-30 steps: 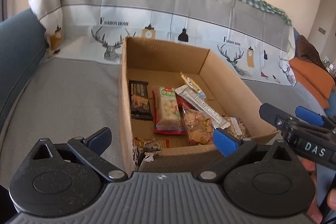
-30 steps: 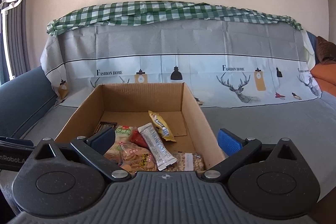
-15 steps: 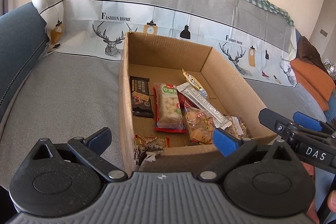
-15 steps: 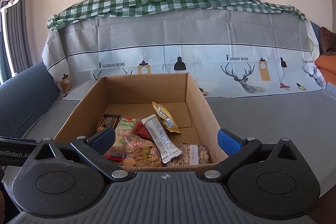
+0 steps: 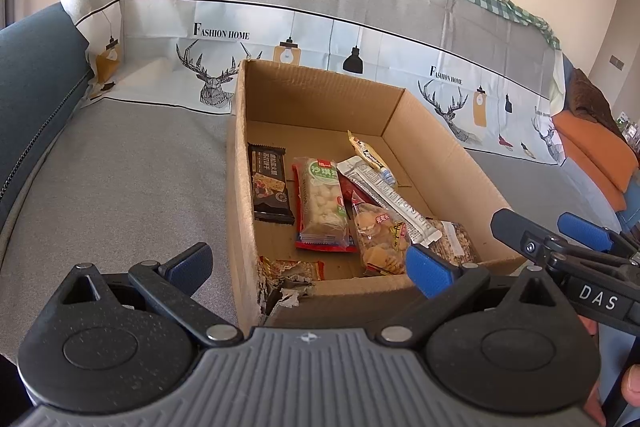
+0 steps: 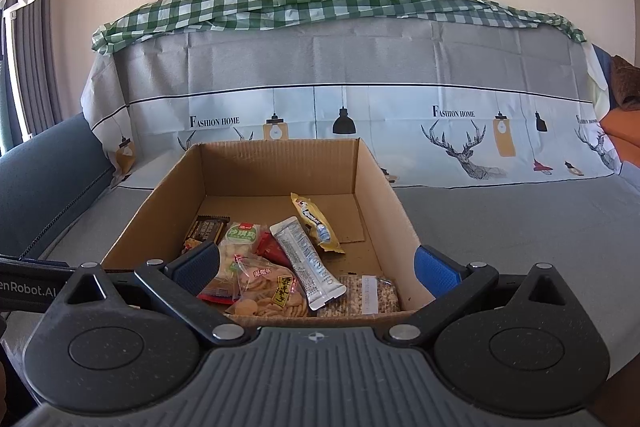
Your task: Organize snacks
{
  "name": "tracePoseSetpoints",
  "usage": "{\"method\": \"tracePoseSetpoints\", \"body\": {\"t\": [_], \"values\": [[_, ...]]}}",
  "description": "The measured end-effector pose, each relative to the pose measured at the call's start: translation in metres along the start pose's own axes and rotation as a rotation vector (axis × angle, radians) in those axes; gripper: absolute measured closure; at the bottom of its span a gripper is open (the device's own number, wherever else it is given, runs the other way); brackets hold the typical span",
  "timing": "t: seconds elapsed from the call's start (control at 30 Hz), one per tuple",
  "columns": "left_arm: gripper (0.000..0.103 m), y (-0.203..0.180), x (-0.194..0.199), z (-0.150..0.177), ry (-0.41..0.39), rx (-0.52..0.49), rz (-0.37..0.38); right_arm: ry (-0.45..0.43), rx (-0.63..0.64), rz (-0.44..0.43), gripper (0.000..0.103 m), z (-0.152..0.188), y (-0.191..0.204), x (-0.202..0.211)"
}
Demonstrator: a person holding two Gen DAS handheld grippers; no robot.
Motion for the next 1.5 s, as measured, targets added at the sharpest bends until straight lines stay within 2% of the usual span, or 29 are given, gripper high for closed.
{"method": "tracePoseSetpoints", "body": {"t": [1.1, 1.5], "values": [[0.0, 0.001, -0.002, -0.001, -0.007, 0.0, 0.015, 0.0, 0.002, -0.003, 0.001, 0.0, 0.002, -0.003], [0.0, 0.002, -0.014, -0.004, -0.003, 0.002, 0.008, 0.021, -0.005, 0.004, 0.001, -0.002, -0.001, -0.019]]}}
Point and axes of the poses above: each gripper's, at about its wrist camera, not at the fingertips, and x roughly against the way its jaws point, y to its left, z to its underside, the point moved 3 cm from there along -x, roughly the way its jaws point, and after that the axes turned 5 degrees about -z, right-handed, at the moved point
